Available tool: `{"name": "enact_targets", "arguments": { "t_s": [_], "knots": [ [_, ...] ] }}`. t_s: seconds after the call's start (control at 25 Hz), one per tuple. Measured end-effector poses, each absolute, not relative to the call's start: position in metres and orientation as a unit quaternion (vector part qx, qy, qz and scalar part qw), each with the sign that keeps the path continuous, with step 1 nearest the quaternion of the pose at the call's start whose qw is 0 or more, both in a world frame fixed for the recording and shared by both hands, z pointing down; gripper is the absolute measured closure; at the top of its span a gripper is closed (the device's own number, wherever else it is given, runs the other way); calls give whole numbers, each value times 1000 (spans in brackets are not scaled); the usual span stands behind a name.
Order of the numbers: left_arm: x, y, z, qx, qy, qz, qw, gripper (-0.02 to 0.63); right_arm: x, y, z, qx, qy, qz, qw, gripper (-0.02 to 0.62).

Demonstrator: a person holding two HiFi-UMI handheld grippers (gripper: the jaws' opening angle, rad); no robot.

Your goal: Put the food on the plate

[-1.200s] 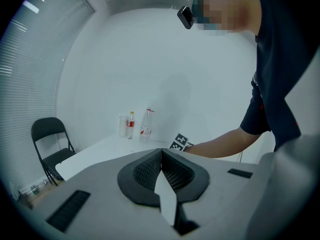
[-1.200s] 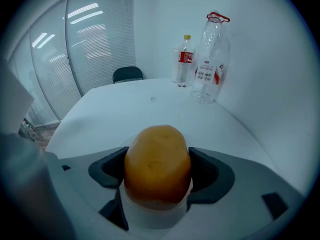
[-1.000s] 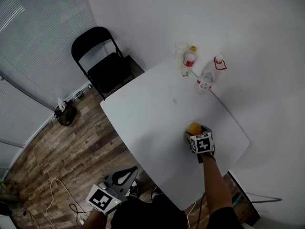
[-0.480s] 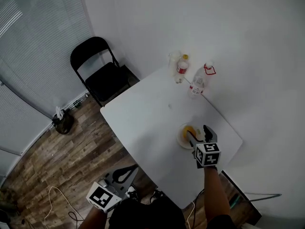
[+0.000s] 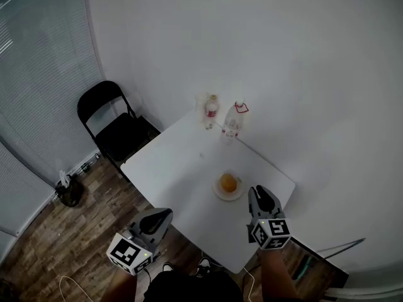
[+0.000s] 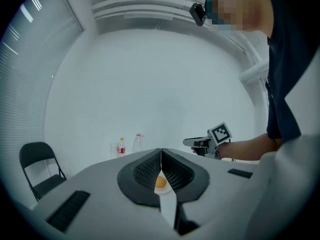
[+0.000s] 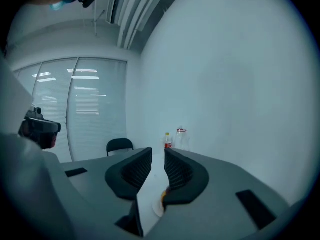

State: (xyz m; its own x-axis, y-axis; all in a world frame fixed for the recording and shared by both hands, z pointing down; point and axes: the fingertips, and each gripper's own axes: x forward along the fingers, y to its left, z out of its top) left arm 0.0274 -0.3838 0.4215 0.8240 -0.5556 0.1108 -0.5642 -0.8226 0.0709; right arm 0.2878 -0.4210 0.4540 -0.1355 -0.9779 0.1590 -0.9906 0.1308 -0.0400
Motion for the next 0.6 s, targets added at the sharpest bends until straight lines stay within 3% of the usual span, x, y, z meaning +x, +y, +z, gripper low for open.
{"name": "enact_targets", "arguments": {
  "t_s": [0.16,0.6],
  "knots": [
    [21,-375,395,956,-289,23,37,583,283,-376,417,667,-743,49,15,552],
    [21,-350,361,964,-266,-11,15,583,233,-306,343,646,-762,-29,5,569]
  ]
}}
